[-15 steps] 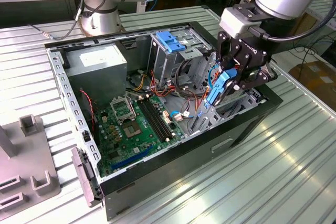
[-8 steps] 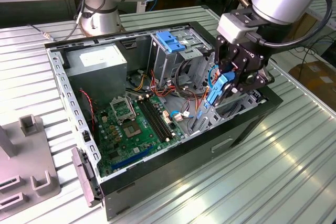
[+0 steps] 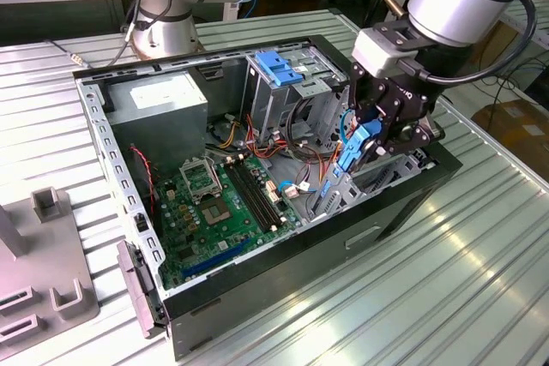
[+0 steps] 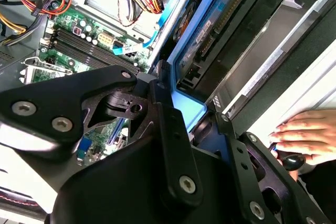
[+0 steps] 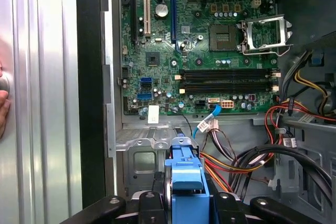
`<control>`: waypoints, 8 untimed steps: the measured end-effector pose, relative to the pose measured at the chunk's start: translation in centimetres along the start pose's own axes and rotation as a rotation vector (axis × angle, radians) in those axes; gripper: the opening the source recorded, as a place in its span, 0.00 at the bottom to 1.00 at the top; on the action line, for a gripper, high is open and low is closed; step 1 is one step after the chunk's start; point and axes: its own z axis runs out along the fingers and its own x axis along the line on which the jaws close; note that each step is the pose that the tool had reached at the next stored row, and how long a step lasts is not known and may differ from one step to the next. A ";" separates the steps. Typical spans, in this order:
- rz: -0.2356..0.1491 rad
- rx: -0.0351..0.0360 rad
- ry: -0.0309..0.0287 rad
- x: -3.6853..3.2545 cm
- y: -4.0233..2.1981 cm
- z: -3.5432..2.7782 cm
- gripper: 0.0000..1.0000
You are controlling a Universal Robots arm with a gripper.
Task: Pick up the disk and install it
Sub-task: 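Insert the disk into the insertion slot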
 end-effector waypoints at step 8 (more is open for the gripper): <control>0.000 0.0000 0.0001 0.01 0.00 0.24 0.37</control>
